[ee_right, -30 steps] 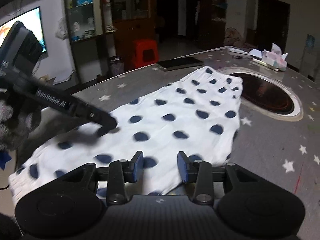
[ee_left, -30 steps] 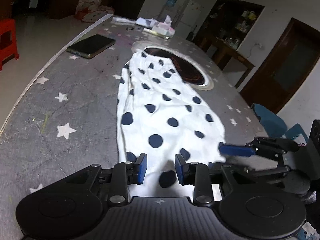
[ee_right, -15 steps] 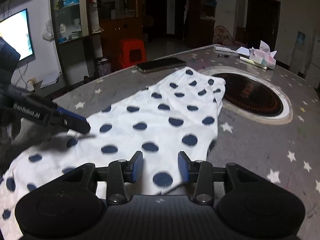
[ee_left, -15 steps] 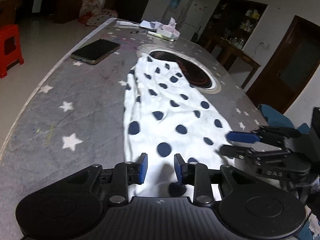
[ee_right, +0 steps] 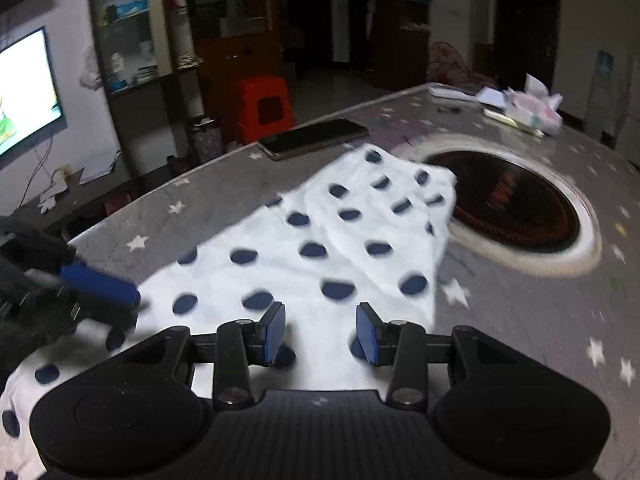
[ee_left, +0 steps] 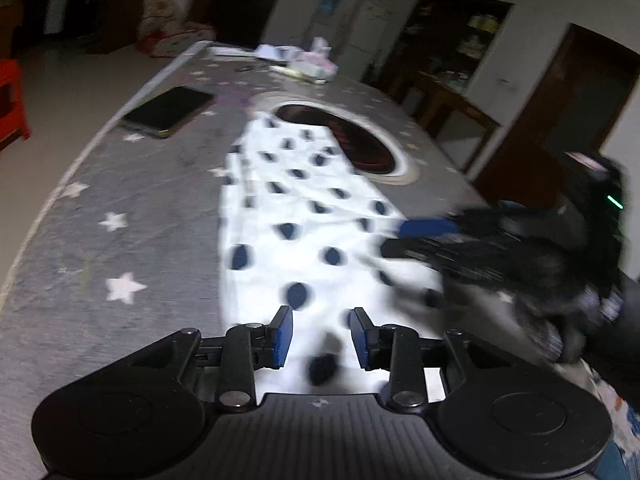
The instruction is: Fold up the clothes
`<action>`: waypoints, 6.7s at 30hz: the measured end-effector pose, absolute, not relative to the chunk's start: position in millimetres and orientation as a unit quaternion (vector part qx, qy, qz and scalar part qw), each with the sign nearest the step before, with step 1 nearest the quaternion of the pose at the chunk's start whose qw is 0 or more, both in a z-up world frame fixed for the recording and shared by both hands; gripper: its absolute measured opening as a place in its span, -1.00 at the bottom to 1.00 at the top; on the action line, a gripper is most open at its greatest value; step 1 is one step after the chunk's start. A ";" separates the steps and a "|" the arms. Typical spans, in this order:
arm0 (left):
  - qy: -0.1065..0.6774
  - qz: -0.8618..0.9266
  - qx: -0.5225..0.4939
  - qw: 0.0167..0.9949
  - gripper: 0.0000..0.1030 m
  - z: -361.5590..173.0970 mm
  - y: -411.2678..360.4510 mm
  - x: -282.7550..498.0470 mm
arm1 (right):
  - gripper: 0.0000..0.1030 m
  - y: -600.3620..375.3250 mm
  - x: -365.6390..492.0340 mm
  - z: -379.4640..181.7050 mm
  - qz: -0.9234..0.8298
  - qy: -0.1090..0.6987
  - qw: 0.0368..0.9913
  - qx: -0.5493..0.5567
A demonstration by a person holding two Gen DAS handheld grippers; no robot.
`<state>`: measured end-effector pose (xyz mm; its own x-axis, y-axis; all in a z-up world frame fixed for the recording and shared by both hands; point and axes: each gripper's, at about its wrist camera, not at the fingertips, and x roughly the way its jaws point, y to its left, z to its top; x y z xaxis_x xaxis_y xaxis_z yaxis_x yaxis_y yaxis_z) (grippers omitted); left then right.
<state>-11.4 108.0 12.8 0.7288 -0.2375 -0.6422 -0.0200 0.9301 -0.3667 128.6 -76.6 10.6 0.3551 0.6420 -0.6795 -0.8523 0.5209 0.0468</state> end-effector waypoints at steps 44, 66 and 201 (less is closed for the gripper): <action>0.398 -0.156 -0.179 0.886 -0.16 -12.9 78.2 -23.3 | -0.10 87.3 266.1 -18.7 0.441 0.335 0.813 -0.179; 0.411 -0.150 -0.170 0.883 0.00 -6.8 70.8 -15.2 | -0.07 -8.4 312.3 -21.9 0.399 0.363 0.836 -0.100; 0.397 -0.020 -0.194 0.897 0.05 15.6 95.0 -141.9 | -0.35 -142.3 -90.0 35.5 0.650 0.262 0.659 -0.273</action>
